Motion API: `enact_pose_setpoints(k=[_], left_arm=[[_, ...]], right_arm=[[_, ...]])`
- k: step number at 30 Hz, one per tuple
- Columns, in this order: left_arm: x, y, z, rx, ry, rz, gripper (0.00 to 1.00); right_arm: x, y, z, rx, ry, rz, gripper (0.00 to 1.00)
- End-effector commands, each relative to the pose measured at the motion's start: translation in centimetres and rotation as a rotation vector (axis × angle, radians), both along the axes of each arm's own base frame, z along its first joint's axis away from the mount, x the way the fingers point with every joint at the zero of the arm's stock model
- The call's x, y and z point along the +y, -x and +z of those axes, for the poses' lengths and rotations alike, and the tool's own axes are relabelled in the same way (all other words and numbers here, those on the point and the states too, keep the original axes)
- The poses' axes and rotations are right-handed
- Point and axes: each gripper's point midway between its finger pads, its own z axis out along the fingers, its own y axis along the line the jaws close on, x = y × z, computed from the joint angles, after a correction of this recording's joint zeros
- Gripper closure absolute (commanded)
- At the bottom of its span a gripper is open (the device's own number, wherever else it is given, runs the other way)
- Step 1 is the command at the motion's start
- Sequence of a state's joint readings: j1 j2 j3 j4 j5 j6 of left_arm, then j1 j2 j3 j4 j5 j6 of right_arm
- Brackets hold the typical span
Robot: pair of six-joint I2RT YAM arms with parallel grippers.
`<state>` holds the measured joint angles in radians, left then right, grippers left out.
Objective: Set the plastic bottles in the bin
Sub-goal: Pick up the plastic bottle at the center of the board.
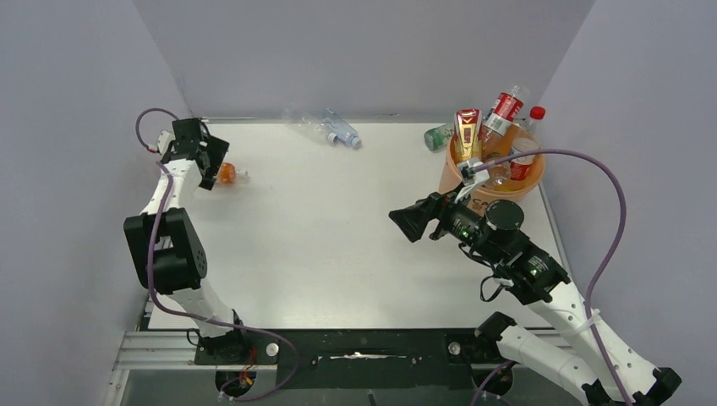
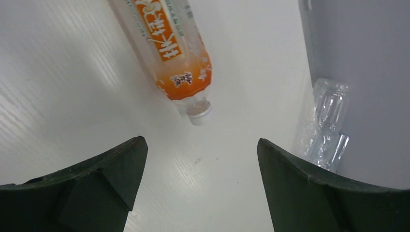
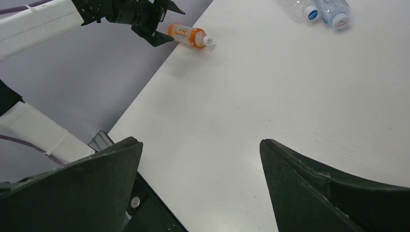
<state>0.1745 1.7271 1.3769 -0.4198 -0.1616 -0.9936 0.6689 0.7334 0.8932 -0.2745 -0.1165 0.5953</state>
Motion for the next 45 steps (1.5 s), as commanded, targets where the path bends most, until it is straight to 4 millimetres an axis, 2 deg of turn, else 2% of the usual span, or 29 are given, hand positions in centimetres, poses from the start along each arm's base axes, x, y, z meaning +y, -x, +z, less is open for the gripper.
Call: enact_pose_setpoints(k=[1, 5, 11, 19, 27, 30, 36, 38, 41, 45], left_arm=[[1.8, -0.2, -0.7, 0.045, 0.101, 0.127, 0.15], [3.2, -0.5, -3.2, 0.086, 0.182, 0.176, 0.16], [4.6, -1.5, -5.1, 0.134, 0.192, 0.239, 0.16], [5.4, -3.2, -7.2, 0.167, 0.207, 0.266, 0.16], [5.4, -3.5, -11.2, 0.244, 0.226, 0.285, 0.16], [4.7, -3.4, -11.9, 0.256, 0.234, 0.268, 0.19], [2.4, -2.3, -12.7, 0.244, 0.252, 0.192, 0.41], [1.2, -2.0, -12.5, 0.224, 0.252, 0.151, 0.47], [-0.7, -1.1, -12.0, 0.222, 0.251, 0.101, 0.5], [-4.1, -0.4, -9.9, 0.19, 0.221, 0.008, 0.51]], right_arm=[[1.1, 0.1, 1.4, -0.038, -0.05, 0.043, 0.02], [1.3, 0.0, 0.7, -0.023, -0.05, 0.047, 0.02], [1.6, 0.4, -0.4, -0.001, -0.072, 0.056, 0.02], [2.0, 0.3, -1.4, 0.013, -0.055, 0.059, 0.02], [2.8, 0.0, -2.1, 0.024, -0.046, 0.077, 0.02], [2.9, 0.0, -2.3, 0.026, -0.046, 0.077, 0.02], [3.3, 0.1, -2.5, 0.028, -0.049, 0.09, 0.02], [3.5, 0.2, -2.6, 0.029, -0.051, 0.091, 0.02], [3.6, 0.2, -2.5, 0.027, -0.053, 0.094, 0.02], [3.7, 0.4, -2.2, 0.019, -0.053, 0.099, 0.02]])
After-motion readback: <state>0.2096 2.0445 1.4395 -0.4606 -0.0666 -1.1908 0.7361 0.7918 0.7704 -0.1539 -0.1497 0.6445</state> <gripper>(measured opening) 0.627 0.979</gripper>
